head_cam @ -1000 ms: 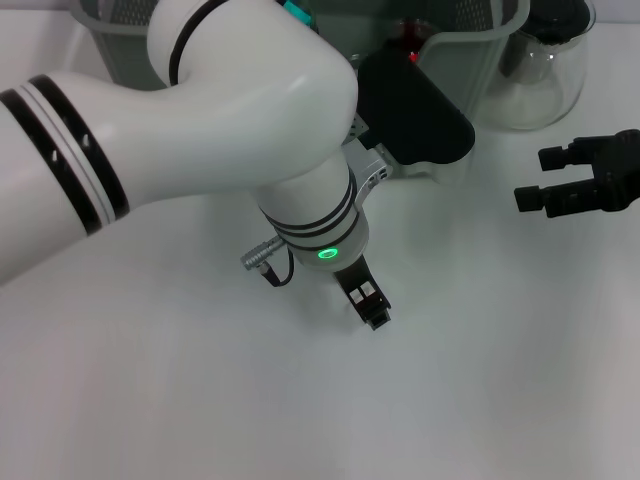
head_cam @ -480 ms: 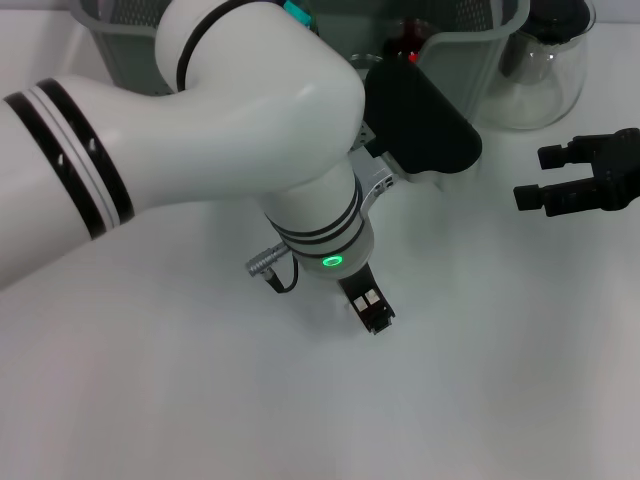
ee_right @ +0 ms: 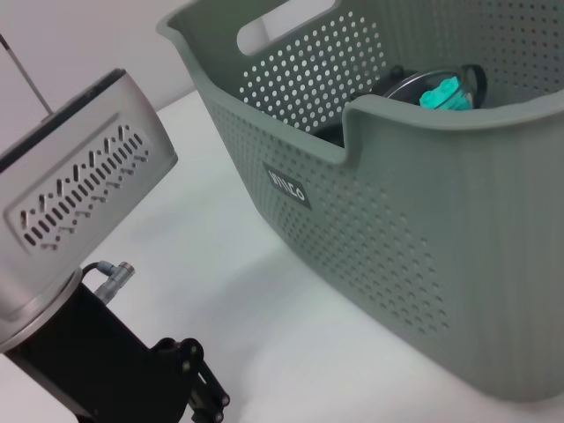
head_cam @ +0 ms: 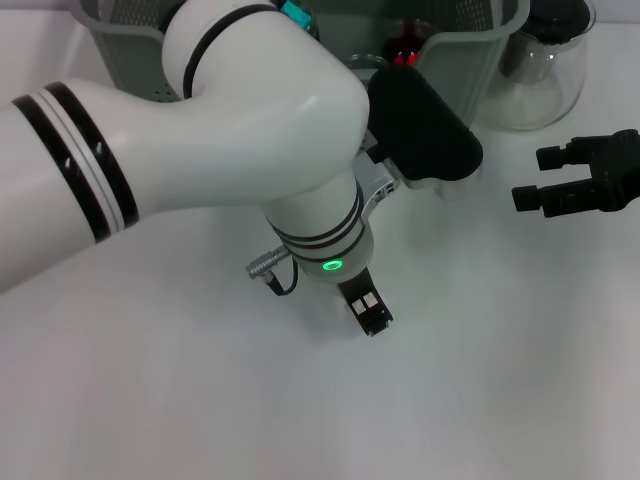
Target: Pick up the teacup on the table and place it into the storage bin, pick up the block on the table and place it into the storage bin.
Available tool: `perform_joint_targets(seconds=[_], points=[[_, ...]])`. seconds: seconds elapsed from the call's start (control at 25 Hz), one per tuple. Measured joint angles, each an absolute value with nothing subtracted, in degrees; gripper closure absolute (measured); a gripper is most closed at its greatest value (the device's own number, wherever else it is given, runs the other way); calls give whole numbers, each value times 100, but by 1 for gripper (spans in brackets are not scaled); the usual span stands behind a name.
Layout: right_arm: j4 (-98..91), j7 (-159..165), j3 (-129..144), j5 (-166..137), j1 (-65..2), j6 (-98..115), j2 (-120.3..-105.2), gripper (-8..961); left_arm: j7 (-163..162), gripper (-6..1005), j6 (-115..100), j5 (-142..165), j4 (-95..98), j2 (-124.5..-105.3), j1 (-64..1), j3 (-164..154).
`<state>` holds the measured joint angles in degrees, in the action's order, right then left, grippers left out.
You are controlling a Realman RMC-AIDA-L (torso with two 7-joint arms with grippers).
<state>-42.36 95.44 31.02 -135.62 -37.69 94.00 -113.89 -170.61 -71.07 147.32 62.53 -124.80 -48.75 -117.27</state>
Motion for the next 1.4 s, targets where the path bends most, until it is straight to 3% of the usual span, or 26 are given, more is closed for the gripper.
perform_joint_targets(seconds=[0.36, 0.6, 0.88, 1.12, 1.4], points=[[-4236, 9544, 3102, -13562, -3771, 9368, -11391, 38, -17065, 604, -7094, 14772, 6248, -12480, -4885, -11740], [-4236, 9537, 3103, -13562, -3762, 9350, -11389, 37, -17067, 810, -7309, 14895, 6527, -12480, -4853, -11681], [-4236, 9536, 3103, -13554, -3756, 9348, -11352, 37, -16640, 809, -8263, 15177, 7830, -12475, -4142, -10507], [-4234, 9558, 3102, -13552, -3749, 9392, -11344, 37, -15024, 809, -8939, 13224, 8518, -12479, -3409, -8129], [-4190, 9594, 3099, -13548, -3707, 9352, -11422, 38, -13483, 809, -9183, 11390, 8371, -12396, -3532, -5795]])
